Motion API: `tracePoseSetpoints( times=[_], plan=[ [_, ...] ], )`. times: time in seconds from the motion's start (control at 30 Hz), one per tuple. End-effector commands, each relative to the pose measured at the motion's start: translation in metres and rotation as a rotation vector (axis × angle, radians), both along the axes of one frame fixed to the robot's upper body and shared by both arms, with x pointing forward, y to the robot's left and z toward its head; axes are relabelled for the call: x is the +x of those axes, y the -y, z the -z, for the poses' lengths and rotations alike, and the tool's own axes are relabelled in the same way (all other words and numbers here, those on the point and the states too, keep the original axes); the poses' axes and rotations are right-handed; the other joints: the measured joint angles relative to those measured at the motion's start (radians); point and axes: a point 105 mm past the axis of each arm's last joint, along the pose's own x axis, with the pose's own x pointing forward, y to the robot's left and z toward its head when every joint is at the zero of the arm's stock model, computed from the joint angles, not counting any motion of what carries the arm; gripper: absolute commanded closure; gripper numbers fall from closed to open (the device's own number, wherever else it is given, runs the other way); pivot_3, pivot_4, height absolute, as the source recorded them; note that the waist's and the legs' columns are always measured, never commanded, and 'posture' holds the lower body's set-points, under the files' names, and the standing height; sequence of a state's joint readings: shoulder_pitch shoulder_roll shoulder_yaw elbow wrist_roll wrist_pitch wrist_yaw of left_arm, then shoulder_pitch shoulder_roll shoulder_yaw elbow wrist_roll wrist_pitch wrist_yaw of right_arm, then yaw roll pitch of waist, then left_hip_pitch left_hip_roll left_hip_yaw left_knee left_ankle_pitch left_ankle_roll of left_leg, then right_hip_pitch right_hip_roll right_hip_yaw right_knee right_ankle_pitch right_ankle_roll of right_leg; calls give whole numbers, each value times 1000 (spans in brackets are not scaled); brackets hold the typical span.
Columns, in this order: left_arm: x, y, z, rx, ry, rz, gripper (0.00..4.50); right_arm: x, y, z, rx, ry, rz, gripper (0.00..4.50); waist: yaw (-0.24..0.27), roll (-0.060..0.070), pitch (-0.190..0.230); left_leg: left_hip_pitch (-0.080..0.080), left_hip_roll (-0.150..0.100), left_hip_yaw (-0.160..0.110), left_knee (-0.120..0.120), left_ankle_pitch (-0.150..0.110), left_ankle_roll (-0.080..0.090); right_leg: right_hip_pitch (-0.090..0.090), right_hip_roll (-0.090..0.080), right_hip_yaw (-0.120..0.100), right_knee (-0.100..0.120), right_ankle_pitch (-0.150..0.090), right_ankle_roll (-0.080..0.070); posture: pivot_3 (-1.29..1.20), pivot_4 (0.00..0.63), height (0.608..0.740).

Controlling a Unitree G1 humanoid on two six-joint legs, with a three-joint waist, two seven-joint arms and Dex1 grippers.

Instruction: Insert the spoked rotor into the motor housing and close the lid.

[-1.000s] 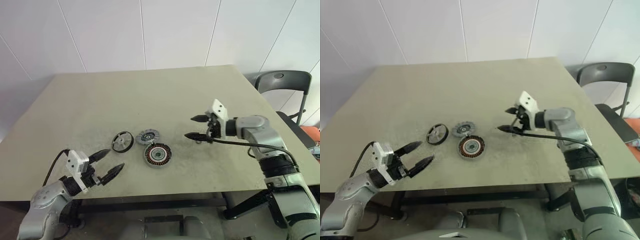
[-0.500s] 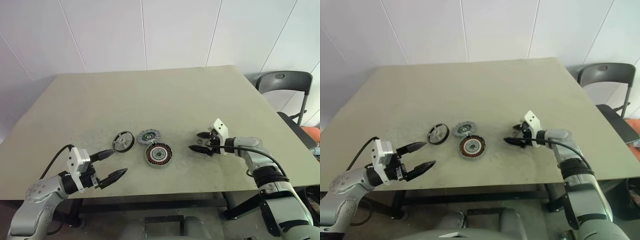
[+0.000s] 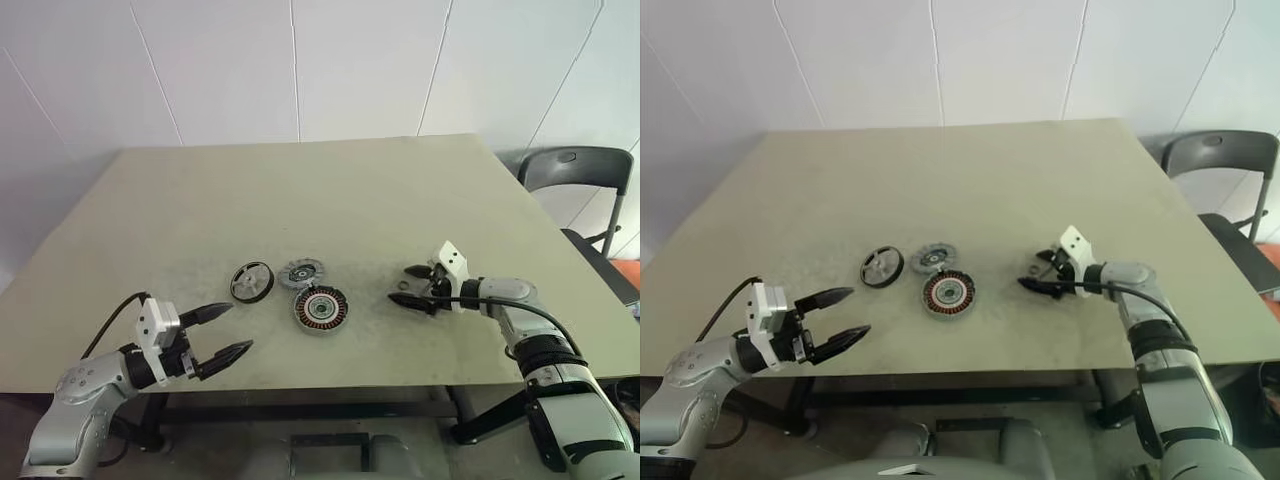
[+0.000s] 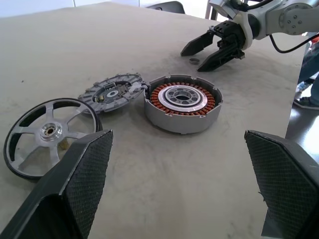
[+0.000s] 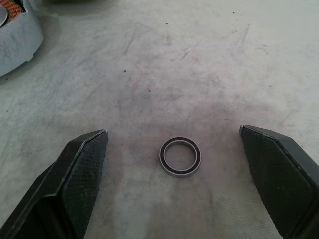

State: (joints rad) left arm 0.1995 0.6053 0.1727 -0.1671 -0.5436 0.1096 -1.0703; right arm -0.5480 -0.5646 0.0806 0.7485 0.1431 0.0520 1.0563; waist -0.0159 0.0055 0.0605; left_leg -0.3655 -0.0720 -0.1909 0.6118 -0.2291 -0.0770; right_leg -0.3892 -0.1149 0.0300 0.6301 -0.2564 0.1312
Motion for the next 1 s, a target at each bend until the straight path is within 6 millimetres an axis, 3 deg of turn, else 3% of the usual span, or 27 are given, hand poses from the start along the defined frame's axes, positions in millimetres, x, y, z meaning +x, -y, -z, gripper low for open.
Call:
tracePoseSetpoints(
  times=[0.03,0.37,0.53,0.63,0.77,1.0],
  plan=[
    [1,-1,-5,12,41,14,0,-1,9,-3,-17,9,23,579,4,0,0,0,0,0,0,0,0,0,0,0,0,0,0,0,0,740],
    [1,-1,-5,18,53,16,0,-6,12,-2,-71,8,-4,3811,4,0,0,0,0,1,1,0,0,1,0,0,0,0,0,0,0,740],
    [2,0,-6,18,55,20,0,-3,9,-14,-56,22,-27,3839,4,0,0,-2,0,2,1,0,0,-1,-2,0,-1,0,0,0,0,740],
    [2,0,-7,19,56,22,0,-6,-4,-29,-29,30,-110,3839,4,0,0,-5,0,2,1,0,0,-3,-2,0,-1,0,0,0,0,740],
    [3,0,-7,21,55,28,0,-17,-42,-60,59,5,-282,3839,-1,0,0,-7,1,2,-1,0,0,-7,-1,0,0,0,0,0,0,740],
    [1,6,-10,21,56,67,0,-35,-102,-85,92,-56,-488,3839,3,0,0,-7,1,2,0,0,0,-7,-1,0,0,0,0,0,0,740]
  ],
)
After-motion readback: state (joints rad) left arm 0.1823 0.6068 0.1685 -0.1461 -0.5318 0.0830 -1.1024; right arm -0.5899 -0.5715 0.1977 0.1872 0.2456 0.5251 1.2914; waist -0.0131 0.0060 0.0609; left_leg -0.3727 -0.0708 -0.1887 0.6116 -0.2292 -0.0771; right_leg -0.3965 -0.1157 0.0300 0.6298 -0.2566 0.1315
